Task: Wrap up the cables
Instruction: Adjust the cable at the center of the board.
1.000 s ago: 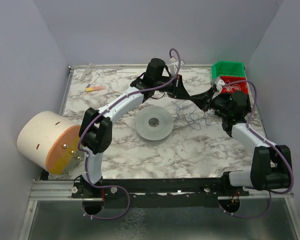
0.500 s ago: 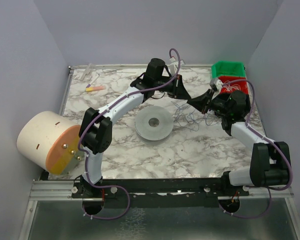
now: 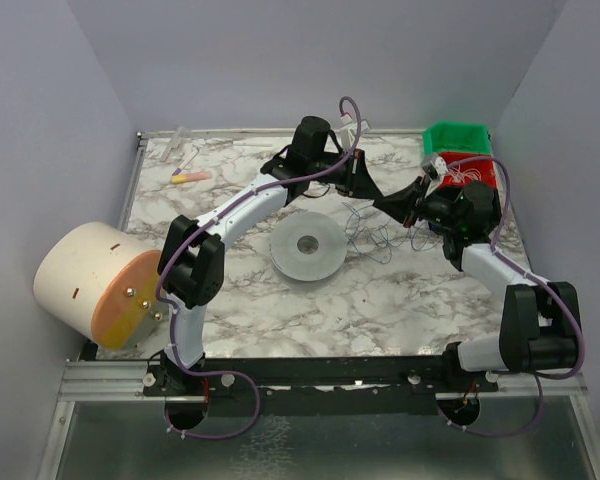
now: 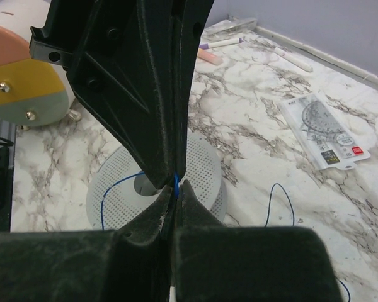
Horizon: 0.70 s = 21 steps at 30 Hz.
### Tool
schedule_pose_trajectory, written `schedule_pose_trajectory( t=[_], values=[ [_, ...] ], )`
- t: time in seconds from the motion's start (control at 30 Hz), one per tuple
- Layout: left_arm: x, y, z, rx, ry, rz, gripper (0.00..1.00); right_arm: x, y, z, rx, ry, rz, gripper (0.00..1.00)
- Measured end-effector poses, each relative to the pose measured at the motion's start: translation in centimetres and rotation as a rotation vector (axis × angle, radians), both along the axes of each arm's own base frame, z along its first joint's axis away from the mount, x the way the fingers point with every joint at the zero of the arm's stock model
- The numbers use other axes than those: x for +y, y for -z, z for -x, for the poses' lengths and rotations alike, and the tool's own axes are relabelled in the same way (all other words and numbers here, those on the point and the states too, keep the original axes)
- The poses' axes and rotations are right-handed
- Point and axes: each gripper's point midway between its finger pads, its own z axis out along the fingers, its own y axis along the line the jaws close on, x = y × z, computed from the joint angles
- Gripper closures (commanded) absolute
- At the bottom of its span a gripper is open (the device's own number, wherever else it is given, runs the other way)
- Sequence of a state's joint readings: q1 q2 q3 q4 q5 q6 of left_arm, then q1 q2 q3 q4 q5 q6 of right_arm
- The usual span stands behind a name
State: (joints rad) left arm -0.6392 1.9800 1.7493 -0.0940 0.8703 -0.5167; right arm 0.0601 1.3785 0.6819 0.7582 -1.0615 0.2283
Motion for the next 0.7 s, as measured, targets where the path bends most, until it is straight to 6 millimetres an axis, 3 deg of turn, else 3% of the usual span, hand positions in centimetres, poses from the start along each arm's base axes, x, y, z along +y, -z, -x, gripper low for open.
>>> schedule_pose_trajectory(
  t=[0.2,0.27,0.6,0.7],
  values=[
    [-0.1,0.0,0.2,-0.001,0.004,0.000,1.00,0.1,0.0,0.1,0.012,-0.007,-0.006,1.00],
    [-0.1,0.0,0.2,-0.001,0.005,0.000,0.95,0.1,0.0,0.1,0.015,-0.006,-0.006,1.00],
    [0.2,0.1,0.0,-0.030,0.009,-0.015,0.41,-0.5,0.4,-1.2,0.028,0.035,0.038,0.99],
    [0.9,-0.2,0.0,-0.031,0.005,-0.027,0.17,-0.8,0.7,-1.5,0.026,0.048,0.056,1.00]
  ],
)
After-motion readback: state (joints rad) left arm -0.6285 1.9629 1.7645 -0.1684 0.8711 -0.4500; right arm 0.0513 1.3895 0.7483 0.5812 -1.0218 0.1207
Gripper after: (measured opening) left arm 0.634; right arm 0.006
